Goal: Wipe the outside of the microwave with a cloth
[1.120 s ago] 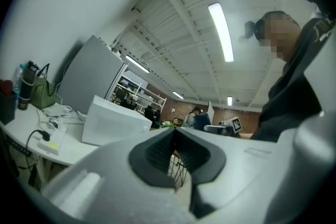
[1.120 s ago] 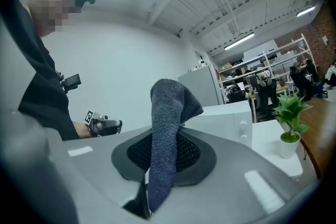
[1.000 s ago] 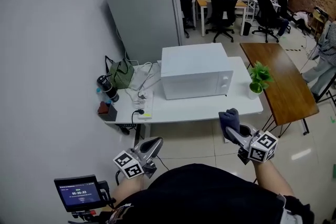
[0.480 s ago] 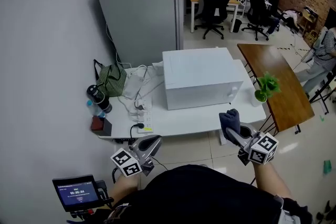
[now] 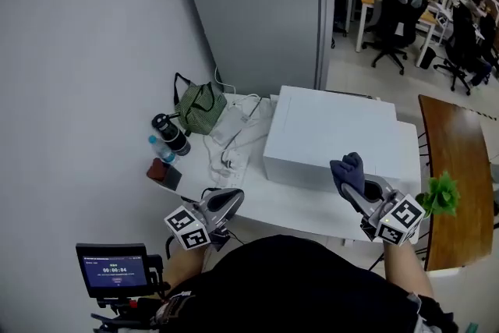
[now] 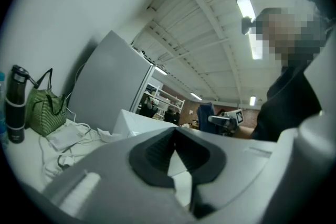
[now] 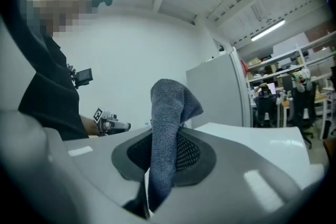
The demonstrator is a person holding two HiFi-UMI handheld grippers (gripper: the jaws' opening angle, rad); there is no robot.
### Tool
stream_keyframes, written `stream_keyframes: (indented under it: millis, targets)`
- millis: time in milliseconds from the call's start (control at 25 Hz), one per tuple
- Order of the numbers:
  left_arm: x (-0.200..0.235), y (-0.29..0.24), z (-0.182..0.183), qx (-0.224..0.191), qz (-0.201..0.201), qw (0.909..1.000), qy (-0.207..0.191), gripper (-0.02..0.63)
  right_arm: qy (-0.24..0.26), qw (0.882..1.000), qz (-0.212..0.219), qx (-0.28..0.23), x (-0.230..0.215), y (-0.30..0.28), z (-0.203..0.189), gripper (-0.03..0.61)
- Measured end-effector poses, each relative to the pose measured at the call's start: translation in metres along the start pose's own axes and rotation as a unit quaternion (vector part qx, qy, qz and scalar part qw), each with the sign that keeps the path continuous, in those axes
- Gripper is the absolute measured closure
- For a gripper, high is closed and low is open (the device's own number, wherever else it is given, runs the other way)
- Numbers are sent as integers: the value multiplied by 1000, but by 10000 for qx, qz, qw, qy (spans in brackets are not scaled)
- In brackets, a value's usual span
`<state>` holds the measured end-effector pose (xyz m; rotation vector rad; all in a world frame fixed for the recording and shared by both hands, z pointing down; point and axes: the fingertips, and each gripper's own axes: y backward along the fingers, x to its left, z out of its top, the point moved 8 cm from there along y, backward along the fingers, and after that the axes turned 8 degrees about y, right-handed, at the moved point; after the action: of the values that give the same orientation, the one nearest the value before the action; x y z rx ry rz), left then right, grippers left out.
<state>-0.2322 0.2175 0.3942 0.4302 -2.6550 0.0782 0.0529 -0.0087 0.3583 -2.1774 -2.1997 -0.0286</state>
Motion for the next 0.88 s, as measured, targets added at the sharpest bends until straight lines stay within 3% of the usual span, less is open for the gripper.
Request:
stream_keyframes:
  millis: [280, 520, 600, 760, 840, 880]
  targets:
    - [1, -25, 21, -234, 828, 9963, -3, 612, 1066, 9840, 1429, -7, -89, -81, 77, 525]
    - [11, -9, 21, -422, 1189, 9920, -65, 612, 2160, 9531, 1918, 907, -100, -168, 112, 525]
    - [33, 1, 27, -541, 1096, 9925, -37, 612, 2701, 9314, 2039, 1342, -99, -223, 116, 525]
    - [85, 25, 26, -250, 917, 9955, -63, 614, 3329, 8747, 2443, 2537, -103, -335, 100, 525]
    - [97, 32, 25, -237, 796, 9965, -94, 614, 3473, 8343, 2547, 3442, -112, -379, 77, 525]
    - [100, 36, 24, -277, 766, 9967, -60, 612, 3529, 8074, 2598, 3951, -117, -398, 60, 525]
